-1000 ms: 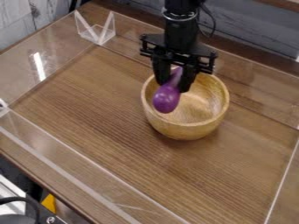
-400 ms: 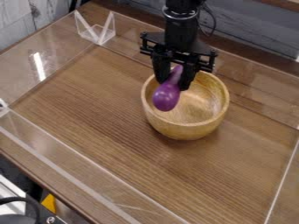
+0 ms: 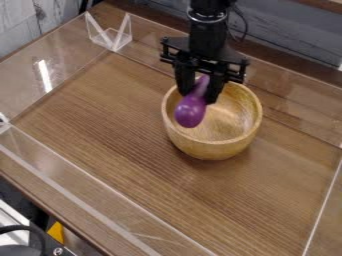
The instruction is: Put the purple eggplant in the brown bowl
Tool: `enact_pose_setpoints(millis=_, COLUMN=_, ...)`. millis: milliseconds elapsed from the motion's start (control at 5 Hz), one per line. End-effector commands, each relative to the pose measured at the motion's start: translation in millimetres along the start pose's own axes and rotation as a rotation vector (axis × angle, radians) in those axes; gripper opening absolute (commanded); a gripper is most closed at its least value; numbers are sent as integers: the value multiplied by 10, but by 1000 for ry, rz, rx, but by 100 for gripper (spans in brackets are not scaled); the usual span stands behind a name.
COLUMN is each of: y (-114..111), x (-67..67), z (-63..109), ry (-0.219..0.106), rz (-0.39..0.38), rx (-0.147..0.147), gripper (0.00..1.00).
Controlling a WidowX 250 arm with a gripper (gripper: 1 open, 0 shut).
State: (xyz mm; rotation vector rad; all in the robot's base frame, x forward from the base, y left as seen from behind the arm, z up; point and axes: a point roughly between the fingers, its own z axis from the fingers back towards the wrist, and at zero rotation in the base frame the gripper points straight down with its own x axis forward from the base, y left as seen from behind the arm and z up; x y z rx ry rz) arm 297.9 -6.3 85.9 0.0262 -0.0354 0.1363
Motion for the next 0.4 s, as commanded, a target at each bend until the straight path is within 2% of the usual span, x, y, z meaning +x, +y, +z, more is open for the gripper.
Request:
enact_pose_setpoints(millis=0, y=-24, x=107, z=159, ry=-58, rz=7, rx=-2, gripper=0)
enact_pose_setpoints(millis=200, y=-23, x=110, z=161, ry=-57, rz=11, rx=2, gripper=0)
